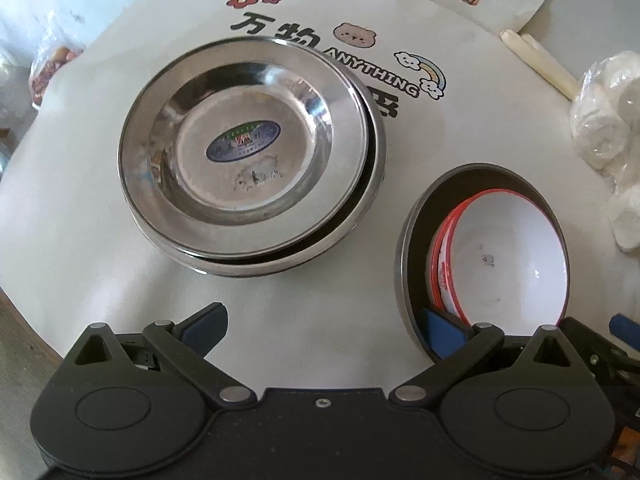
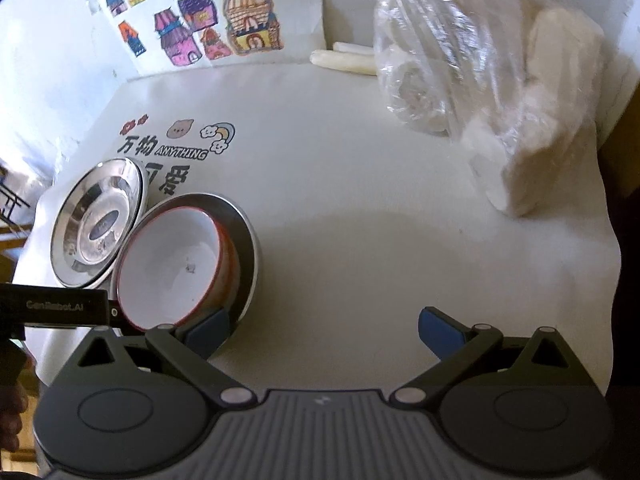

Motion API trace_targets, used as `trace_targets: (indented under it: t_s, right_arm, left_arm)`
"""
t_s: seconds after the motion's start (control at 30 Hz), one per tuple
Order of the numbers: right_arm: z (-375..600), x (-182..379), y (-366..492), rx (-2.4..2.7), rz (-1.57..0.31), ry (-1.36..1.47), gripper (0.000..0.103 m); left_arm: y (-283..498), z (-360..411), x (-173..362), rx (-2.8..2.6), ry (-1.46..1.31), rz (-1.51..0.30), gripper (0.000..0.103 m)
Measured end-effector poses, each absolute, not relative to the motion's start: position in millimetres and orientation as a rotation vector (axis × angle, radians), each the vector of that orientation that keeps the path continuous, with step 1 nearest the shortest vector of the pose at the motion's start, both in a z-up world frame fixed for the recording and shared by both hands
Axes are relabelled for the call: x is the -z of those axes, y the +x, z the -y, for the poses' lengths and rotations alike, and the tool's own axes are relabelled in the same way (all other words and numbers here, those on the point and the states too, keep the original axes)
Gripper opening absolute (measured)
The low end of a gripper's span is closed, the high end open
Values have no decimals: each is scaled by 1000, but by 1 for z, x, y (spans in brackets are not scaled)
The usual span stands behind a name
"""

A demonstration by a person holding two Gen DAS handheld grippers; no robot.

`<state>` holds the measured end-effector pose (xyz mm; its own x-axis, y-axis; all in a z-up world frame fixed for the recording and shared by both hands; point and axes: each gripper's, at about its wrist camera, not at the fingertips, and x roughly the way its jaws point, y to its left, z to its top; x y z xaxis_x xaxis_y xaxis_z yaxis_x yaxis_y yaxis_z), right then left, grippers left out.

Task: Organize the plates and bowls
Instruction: 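Close the left gripper on the steel bowl rim while the right gripper closes too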

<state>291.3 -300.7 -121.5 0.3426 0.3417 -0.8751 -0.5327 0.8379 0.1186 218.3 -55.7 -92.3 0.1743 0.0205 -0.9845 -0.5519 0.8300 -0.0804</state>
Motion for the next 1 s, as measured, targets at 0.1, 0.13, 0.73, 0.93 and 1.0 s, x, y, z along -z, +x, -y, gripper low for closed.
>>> trace_targets:
  t_s: [0.1,0.13,0.73,0.93,1.0]
  right_arm:
    - [295,125,293,-572,-1078,-222,103]
    - [293,126,294,-572,-1079,-227,103]
    - [288,129,297,-623,-1086,-189,69]
    - [287,129,299,-660,-1124,-123,44]
    - [285,129,298,-675,-1132,-110,35]
  left_arm:
    - [218,55,91,-429,-482,-1339,100]
    - [218,55,91,-426,-487,-1336,99]
    - [216,55,88,-268,-639,-1261,39]
    - [217,52,90,-219,-693,-1242,21]
    - [217,53,91,-200,-703,-1235,16]
